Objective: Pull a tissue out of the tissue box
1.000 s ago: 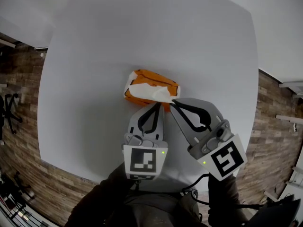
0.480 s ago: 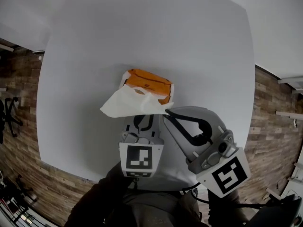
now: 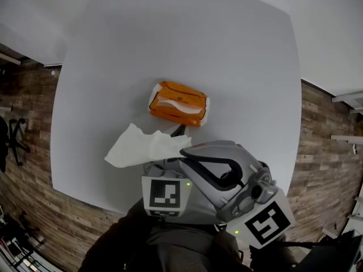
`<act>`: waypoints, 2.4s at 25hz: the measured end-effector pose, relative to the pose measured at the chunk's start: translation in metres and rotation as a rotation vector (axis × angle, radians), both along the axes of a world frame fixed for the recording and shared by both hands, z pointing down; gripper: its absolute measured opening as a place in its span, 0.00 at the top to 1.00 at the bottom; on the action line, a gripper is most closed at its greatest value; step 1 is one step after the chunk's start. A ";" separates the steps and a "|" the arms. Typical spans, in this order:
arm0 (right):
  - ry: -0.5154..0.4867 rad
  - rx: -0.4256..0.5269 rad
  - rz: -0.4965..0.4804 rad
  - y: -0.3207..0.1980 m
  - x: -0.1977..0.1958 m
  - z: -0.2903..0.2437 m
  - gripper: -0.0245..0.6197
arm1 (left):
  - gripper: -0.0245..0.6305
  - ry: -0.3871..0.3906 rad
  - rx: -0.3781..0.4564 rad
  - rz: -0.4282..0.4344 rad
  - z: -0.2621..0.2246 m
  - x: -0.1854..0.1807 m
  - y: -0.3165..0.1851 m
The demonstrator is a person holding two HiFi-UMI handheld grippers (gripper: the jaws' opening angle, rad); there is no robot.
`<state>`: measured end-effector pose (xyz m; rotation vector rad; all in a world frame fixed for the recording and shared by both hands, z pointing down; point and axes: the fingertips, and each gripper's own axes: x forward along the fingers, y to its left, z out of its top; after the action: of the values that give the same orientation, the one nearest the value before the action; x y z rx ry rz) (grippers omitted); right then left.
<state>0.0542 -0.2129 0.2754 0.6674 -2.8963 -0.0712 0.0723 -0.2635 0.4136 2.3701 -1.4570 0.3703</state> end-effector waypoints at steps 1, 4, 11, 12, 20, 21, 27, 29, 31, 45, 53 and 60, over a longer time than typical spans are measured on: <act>-0.001 -0.001 -0.003 0.004 -0.004 -0.002 0.95 | 0.96 0.000 0.004 0.000 -0.004 -0.004 0.005; -0.003 0.007 -0.015 0.019 -0.020 -0.011 0.95 | 0.96 0.018 0.009 -0.021 -0.017 -0.022 0.026; 0.017 0.008 -0.031 0.060 -0.087 -0.019 0.95 | 0.96 0.047 0.018 -0.068 -0.044 -0.102 0.098; 0.026 0.001 -0.030 0.063 -0.101 -0.016 0.95 | 0.96 0.051 0.015 -0.086 -0.045 -0.120 0.109; 0.049 -0.026 0.015 0.070 -0.202 0.004 0.95 | 0.96 0.046 0.019 -0.185 -0.072 -0.246 0.192; 0.054 -0.018 0.020 0.071 -0.213 0.006 0.95 | 0.96 0.048 0.019 -0.200 -0.075 -0.260 0.198; 0.140 0.127 0.054 0.077 -0.275 0.012 0.95 | 0.96 0.048 0.010 -0.286 -0.080 -0.333 0.232; 0.172 0.173 0.073 0.084 -0.294 0.021 0.95 | 0.96 0.042 0.004 -0.306 -0.075 -0.354 0.243; 0.207 0.188 0.078 0.094 -0.312 0.042 0.95 | 0.96 0.037 -0.006 -0.325 -0.066 -0.373 0.254; 0.418 -0.006 -0.041 0.151 -0.361 0.193 0.90 | 0.96 0.024 -0.043 -0.383 -0.035 -0.427 0.279; 0.435 -0.148 -0.085 0.180 -0.348 0.213 0.73 | 0.96 0.027 -0.012 -0.366 -0.038 -0.430 0.279; 0.189 -0.326 0.065 0.199 -0.304 0.167 0.73 | 0.96 0.032 0.019 -0.296 -0.053 -0.407 0.287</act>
<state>-0.2498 -0.0138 0.4420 0.6535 -2.6173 0.3211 -0.3350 0.0237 0.3607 2.1186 -1.7694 0.2421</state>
